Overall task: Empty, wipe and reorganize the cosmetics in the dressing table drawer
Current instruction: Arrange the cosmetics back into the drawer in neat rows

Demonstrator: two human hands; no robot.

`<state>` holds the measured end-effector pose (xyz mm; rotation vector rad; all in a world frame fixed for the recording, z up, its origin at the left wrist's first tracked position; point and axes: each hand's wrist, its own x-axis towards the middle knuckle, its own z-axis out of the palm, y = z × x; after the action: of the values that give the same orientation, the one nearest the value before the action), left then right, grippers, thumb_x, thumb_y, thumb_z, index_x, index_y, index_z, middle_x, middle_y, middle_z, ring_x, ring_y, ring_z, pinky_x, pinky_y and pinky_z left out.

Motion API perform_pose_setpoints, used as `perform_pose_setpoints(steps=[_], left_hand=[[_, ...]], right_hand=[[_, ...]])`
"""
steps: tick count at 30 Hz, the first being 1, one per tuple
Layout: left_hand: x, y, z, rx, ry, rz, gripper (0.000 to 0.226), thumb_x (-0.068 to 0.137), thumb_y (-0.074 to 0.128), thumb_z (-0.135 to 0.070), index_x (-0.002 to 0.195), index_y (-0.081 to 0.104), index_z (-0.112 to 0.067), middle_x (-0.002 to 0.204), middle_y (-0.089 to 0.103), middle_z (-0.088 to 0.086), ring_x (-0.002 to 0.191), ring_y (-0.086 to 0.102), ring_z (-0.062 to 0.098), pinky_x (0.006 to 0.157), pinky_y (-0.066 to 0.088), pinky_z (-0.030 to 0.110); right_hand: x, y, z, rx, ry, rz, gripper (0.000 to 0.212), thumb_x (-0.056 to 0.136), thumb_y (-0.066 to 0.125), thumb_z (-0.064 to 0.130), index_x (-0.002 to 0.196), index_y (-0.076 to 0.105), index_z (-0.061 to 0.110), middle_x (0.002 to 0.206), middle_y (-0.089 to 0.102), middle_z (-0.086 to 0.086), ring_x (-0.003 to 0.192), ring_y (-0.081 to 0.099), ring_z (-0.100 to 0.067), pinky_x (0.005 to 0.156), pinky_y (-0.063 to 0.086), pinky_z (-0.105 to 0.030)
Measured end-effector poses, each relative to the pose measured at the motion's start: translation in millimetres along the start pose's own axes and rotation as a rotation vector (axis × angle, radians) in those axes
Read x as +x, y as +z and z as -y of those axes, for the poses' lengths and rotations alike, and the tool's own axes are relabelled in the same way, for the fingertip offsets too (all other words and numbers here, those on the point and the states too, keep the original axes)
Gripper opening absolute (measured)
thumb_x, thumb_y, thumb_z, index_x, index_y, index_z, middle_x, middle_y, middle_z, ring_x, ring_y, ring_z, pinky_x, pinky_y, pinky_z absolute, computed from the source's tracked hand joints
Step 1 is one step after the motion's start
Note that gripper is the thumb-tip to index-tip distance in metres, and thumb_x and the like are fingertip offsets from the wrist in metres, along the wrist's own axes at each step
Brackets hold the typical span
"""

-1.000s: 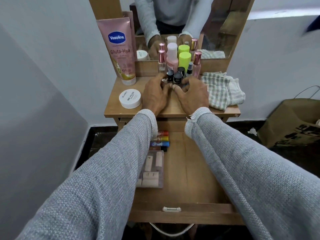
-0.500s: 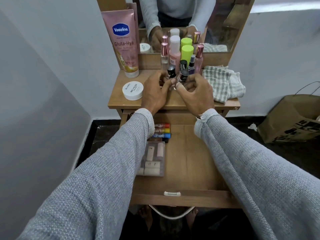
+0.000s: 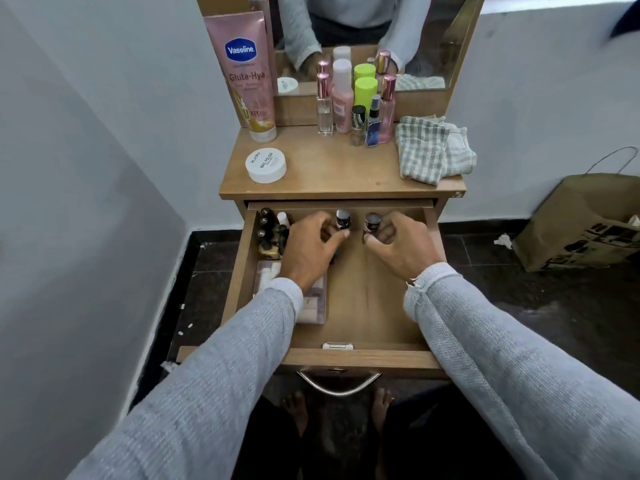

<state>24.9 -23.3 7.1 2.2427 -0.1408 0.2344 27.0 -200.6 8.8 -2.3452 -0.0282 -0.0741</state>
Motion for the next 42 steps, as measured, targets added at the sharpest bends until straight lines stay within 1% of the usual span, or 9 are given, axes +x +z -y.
perform_pose_setpoints(steps=[5,10,14,22,27,31,36,39,42], left_hand=[[13.0,18.9,14.3,0.096,-0.098,0.047,0.02,0.083,0.073,-0.03,0.09,0.072,-0.012,0.08,0.073,0.0,0.073,0.067,0.014,0.072,0.057,0.036],[19.4,30.5,14.1,0.158,-0.08,0.078,0.023,0.084,0.073,-0.027,0.104,0.074,-0.016,0.093,0.075,0.001,0.078,0.067,0.016,0.074,0.053,0.026],[20.2,34.9,15.9,0.192,-0.07,0.046,0.025,0.086,0.072,-0.029,0.108,0.073,-0.016,0.098,0.075,0.004,0.084,0.069,0.022,0.074,0.054,0.029],[21.6,35.8,18.8,0.247,-0.075,0.016,0.028,0.085,0.072,-0.034,0.108,0.072,-0.017,0.096,0.075,0.006,0.083,0.069,0.024,0.07,0.053,0.029],[22.0,34.4,20.2,0.297,-0.099,-0.004,0.026,0.084,0.07,-0.039,0.103,0.072,-0.02,0.087,0.074,0.006,0.081,0.068,0.031,0.068,0.055,0.035],[21.5,32.7,21.7,0.305,-0.104,-0.007,0.024,0.084,0.071,-0.038,0.101,0.073,-0.021,0.082,0.073,0.006,0.077,0.068,0.028,0.067,0.056,0.036],[22.1,32.0,22.3,0.308,-0.106,-0.008,0.022,0.084,0.072,-0.036,0.098,0.072,-0.02,0.085,0.074,0.005,0.078,0.068,0.027,0.067,0.056,0.035],[21.9,31.3,25.1,0.306,-0.109,-0.013,0.022,0.084,0.072,-0.036,0.099,0.072,-0.02,0.086,0.074,0.005,0.079,0.068,0.027,0.068,0.056,0.036],[21.5,32.6,27.5,0.297,-0.116,-0.021,0.022,0.084,0.072,-0.036,0.1,0.071,-0.02,0.087,0.074,0.006,0.081,0.069,0.028,0.069,0.057,0.037]], right_hand=[[10.3,14.8,-3.9,-0.055,0.091,0.059,0.021,0.08,0.07,0.035,0.086,0.06,0.017,0.076,0.066,0.005,0.08,0.065,-0.019,0.08,0.052,-0.031],[18.8,23.3,-10.1,-0.054,0.154,0.067,0.025,0.083,0.069,0.033,0.096,0.064,0.012,0.088,0.072,-0.003,0.089,0.066,-0.025,0.084,0.051,-0.031],[22.4,29.8,-13.0,-0.053,0.165,0.032,0.027,0.084,0.069,0.034,0.099,0.064,0.012,0.089,0.072,-0.004,0.09,0.066,-0.025,0.083,0.05,-0.03],[25.3,36.3,-15.3,-0.039,0.206,0.026,0.026,0.084,0.07,0.032,0.102,0.067,0.013,0.092,0.071,-0.003,0.09,0.066,-0.022,0.087,0.052,-0.03],[25.9,40.3,-15.8,-0.041,0.189,0.059,0.024,0.083,0.071,0.033,0.099,0.068,0.015,0.091,0.072,-0.003,0.089,0.067,-0.022,0.087,0.052,-0.032],[25.7,41.8,-14.7,-0.053,0.191,0.082,0.025,0.084,0.07,0.034,0.1,0.067,0.015,0.093,0.072,-0.004,0.09,0.066,-0.024,0.088,0.052,-0.033],[27.1,44.8,-13.5,-0.061,0.194,0.097,0.018,0.085,0.068,0.032,0.08,0.062,0.016,0.089,0.069,-0.011,0.084,0.063,-0.032,0.079,0.052,-0.034],[26.9,48.5,-13.4,-0.036,0.21,0.103,0.028,0.086,0.066,0.03,0.065,0.052,0.018,0.086,0.066,-0.015,0.076,0.057,-0.031,0.068,0.042,-0.027],[25.6,47.4,-11.6,-0.029,0.215,0.094,0.032,0.087,0.065,0.029,0.062,0.049,0.018,0.081,0.065,-0.014,0.071,0.052,-0.029,0.067,0.035,-0.024]])
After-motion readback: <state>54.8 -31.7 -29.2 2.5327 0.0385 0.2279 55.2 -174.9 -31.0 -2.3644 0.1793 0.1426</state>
